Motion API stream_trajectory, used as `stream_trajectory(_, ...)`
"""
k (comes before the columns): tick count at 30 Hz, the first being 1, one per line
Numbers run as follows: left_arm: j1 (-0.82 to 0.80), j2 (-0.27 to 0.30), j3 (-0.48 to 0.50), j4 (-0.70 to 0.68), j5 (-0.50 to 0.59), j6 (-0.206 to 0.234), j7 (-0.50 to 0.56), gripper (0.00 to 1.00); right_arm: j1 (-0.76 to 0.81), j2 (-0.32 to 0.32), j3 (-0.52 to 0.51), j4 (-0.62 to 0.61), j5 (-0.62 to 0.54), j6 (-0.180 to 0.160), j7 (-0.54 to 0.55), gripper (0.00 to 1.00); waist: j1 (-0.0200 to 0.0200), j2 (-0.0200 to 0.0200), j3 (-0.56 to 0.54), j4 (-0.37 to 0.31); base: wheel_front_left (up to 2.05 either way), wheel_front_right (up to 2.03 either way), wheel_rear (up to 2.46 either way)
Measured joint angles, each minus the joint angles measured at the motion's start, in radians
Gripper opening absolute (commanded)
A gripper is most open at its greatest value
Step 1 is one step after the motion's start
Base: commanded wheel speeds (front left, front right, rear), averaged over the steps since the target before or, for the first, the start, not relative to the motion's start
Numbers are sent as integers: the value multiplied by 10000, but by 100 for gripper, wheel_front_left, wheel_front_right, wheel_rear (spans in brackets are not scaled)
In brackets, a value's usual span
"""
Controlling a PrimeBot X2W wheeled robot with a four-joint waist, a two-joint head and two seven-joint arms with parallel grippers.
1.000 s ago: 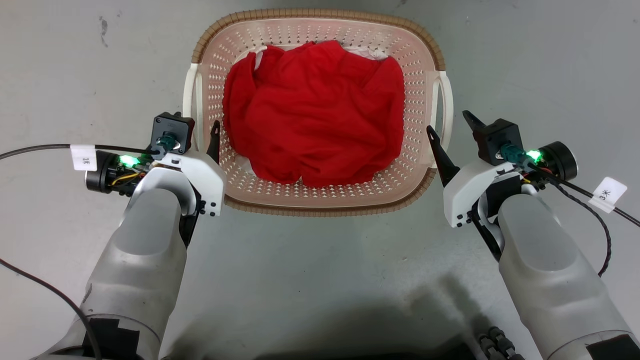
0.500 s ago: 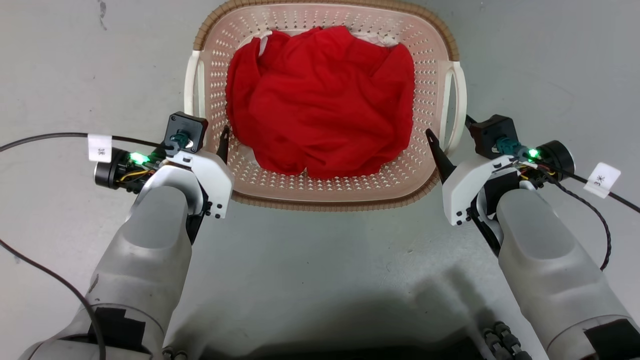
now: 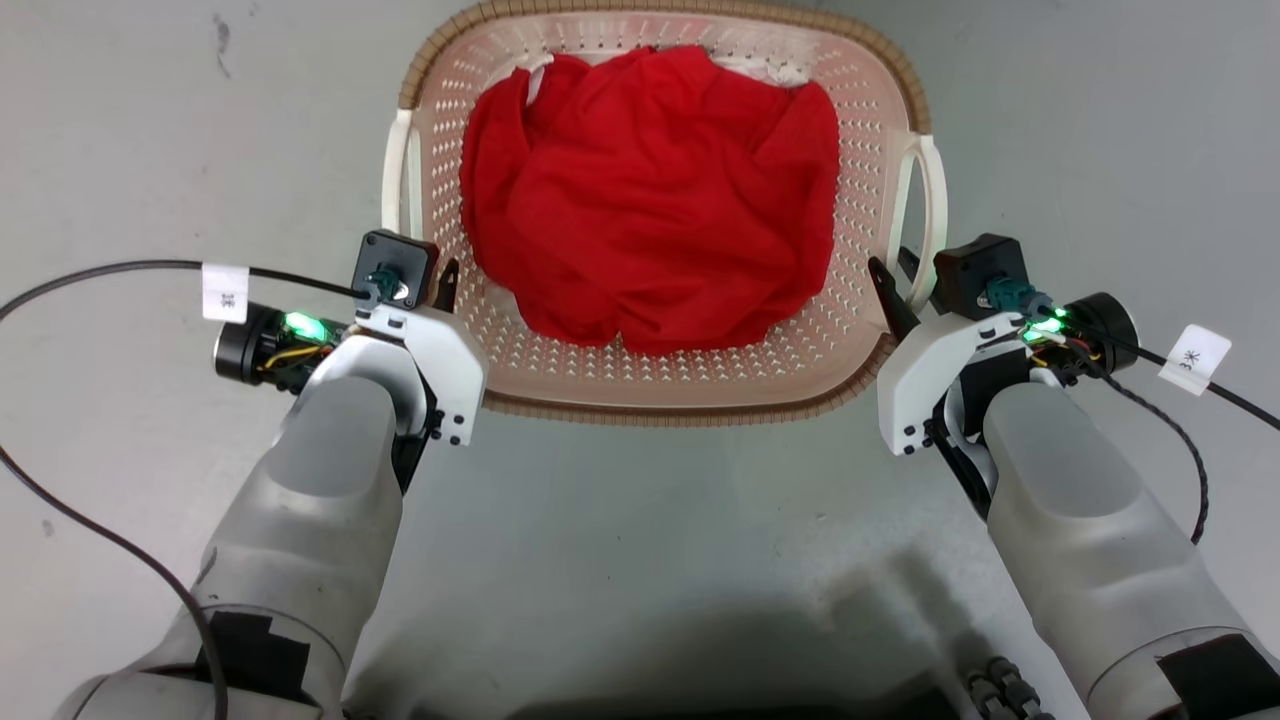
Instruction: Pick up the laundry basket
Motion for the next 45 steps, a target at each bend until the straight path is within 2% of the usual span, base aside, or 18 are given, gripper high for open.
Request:
stream_trajectory(13, 999, -98, -29, 48, -456, -130, 257, 0, 341, 35, -17, 765, -140, 12, 6, 0, 0, 0, -1556, 134, 0, 0, 0)
stream_trajectory(20, 1905, -180, -134, 36, -617, -224, 502, 0, 924, 69, 128, 1212, 25, 15, 31, 0, 1, 0, -2830, 212, 0, 0, 0)
stream_trajectory(28, 3098, -295, -274, 33, -861, -311, 1018, 0, 1823, 105, 426, 1463, 270, 29, 552, 0, 0, 0, -4504, 330, 0, 0, 0)
stream_trajectory(37, 4236, -380, -487, 40, -1049, -389, 1682, 0, 2775, 109, 1237, 1526, 811, 31, 1448, 0, 0, 0, -6149, 449, 0, 0, 0)
stream_trajectory(45, 4990, -408, -775, 67, -1198, -428, 2224, 0, 3642, 46, 2499, 1306, 2021, 13, 2401, 0, 0, 1, -7327, 558, 0, 0, 0)
